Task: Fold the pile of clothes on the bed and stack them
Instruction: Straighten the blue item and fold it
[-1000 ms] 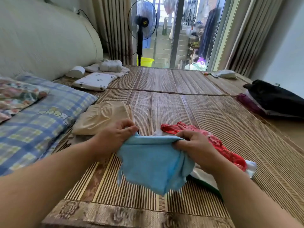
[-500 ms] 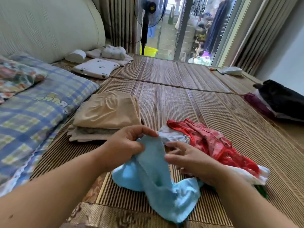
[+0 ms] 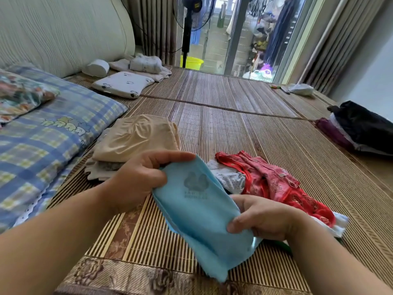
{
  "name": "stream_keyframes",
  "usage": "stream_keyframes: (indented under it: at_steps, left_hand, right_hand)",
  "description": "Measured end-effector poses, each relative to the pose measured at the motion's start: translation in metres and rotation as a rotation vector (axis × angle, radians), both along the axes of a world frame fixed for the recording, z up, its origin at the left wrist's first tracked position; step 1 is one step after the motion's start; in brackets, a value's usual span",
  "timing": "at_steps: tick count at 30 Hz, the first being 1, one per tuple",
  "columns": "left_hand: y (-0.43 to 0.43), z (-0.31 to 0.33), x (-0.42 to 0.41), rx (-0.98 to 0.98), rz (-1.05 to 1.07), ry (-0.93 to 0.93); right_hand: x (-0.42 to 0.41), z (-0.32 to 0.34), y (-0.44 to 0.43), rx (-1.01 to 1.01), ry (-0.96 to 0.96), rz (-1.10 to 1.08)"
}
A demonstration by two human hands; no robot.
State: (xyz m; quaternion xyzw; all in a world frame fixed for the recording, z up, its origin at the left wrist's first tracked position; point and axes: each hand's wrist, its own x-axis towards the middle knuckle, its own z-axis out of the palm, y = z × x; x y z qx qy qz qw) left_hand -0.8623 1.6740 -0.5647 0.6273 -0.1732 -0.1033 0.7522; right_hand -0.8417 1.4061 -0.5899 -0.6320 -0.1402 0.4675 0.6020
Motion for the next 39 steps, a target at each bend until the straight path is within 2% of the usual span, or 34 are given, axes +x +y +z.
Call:
stream_keyframes:
  at_steps: [2, 4, 6, 8, 9, 12, 13, 15, 18, 20, 22, 26, 28, 30, 33, 36, 37, 39]
  left_hand:
    - [0.002, -0.003, -0.001, 0.000, 0.030, -0.007]
    - [0.004, -0.004, 0.000, -0.009, 0.073, -0.010]
    - [0.007, -0.004, 0.002, -0.001, 0.110, -0.004]
    - [0.010, -0.005, 0.004, 0.073, 0.145, -0.001]
    - [0.012, -0.008, 0.005, 0.153, 0.180, -0.003]
    - [0.018, -0.021, 0.010, 0.592, 0.344, -0.040]
    - [0.019, -0.027, 0.010, 0.799, 0.392, -0.064]
    - [0.014, -0.043, 0.005, 1.134, 0.385, -0.139]
    - [-0.009, -0.067, -0.012, 1.296, 0.073, -0.268]
    - [-0.023, -0.084, -0.021, 1.404, -0.116, -0.350]
    - [-0.025, -0.095, -0.020, 1.506, -0.125, -0.463]
    - [-0.015, -0.097, -0.013, 1.413, -0.082, -0.841]
    - [-0.010, -0.098, -0.011, 1.375, -0.062, -0.930]
    - [-0.008, -0.096, -0.008, 1.304, 0.038, -0.828]
    - [-0.013, -0.072, -0.004, 0.998, 0.284, -0.532]
    - [-0.009, -0.033, 0.002, 0.815, 0.481, -0.507]
    - [-0.005, -0.021, 0.002, 0.823, 0.490, -0.528]
    - [0.006, -0.001, -0.001, 0.915, 0.449, -0.565]
  right_hand:
    - [-0.003, 0.002, 0.003, -0.124, -0.120, -0.034]
    - [-0.003, 0.005, 0.009, -0.151, -0.296, -0.277]
    - [-0.002, 0.009, 0.013, -0.087, -0.431, -0.550]
    - [-0.002, 0.007, 0.014, -0.101, -0.518, -0.661]
    - [-0.002, 0.004, 0.014, -0.189, -0.578, -0.663]
    - [-0.001, -0.011, 0.012, -0.622, -0.893, -0.535]
    - [-0.002, -0.013, 0.011, -0.733, -0.952, -0.439]
    - [-0.006, -0.020, 0.006, -0.891, -0.950, -0.168]
    - [-0.015, -0.037, -0.005, -1.031, -0.924, 0.146]
    - [-0.017, -0.047, -0.010, -1.025, -0.972, 0.128]
    - [-0.020, -0.055, -0.012, -0.971, -1.056, 0.042]
    - [-0.028, -0.069, -0.014, -0.946, -1.244, -0.010]
    - [-0.030, -0.068, -0.012, -0.885, -1.284, -0.057]
    - [-0.031, -0.057, -0.007, -0.728, -1.263, -0.248]
    - [-0.028, -0.032, -0.005, -0.518, -1.183, -0.541]
    - [-0.025, -0.009, -0.008, -0.528, -1.061, -0.458]
    - [-0.025, -0.005, -0.010, -0.581, -1.040, -0.383]
    - [-0.025, 0.001, -0.013, -0.754, -1.129, -0.236]
